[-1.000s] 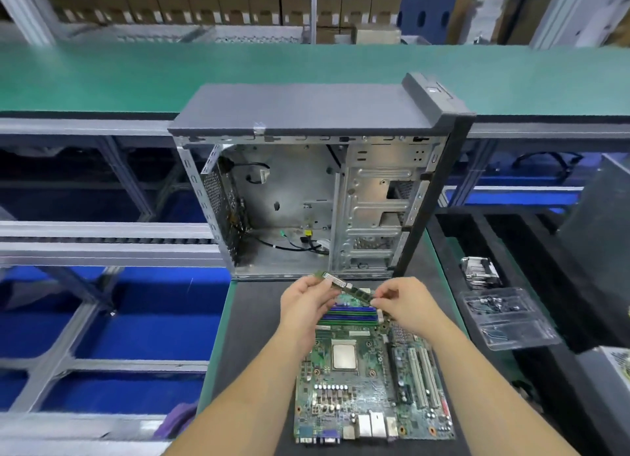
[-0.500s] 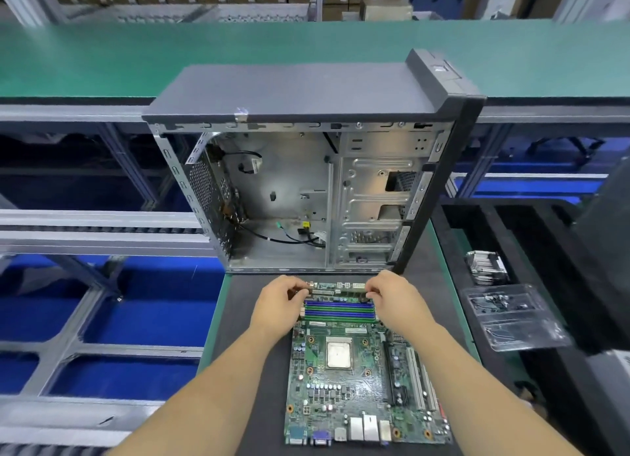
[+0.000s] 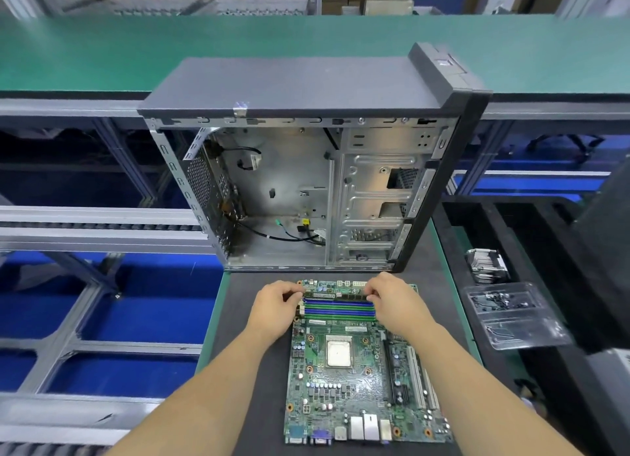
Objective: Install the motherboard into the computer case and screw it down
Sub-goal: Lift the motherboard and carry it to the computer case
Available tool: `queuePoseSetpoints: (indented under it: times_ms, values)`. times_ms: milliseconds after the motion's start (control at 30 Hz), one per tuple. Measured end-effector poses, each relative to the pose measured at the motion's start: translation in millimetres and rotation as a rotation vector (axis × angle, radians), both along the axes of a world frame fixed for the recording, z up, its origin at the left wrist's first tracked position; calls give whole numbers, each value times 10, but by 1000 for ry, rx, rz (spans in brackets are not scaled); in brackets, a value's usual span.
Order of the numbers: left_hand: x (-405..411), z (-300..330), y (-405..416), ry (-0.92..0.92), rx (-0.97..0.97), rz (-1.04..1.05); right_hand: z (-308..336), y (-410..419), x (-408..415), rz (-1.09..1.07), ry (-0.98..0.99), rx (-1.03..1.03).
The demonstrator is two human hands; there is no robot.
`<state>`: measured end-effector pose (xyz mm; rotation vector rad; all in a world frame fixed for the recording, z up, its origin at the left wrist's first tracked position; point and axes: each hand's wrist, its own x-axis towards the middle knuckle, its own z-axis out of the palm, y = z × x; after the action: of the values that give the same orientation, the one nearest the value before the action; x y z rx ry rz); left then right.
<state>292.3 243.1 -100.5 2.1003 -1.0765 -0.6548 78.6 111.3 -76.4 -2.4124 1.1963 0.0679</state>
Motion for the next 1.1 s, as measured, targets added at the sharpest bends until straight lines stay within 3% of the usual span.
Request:
queuePoseSetpoints:
  times_ms: [500, 733, 867, 967, 1100]
  values:
    - [-2, -52, 32, 42, -26, 38, -8, 4, 4, 8, 11, -31]
    - [-94, 21, -57, -122, 27, -158, -13, 3, -12, 29, 15, -28]
    - [-100, 50, -69, -168, 81, -164, -16, -7, -59, -27, -80, 27]
    - [-122, 57, -79, -86, 71, -119, -45, -66, -141, -249, -196, 113]
    - [-183, 73, -151, 149, 44, 44, -53, -67, -109, -342, -196, 227]
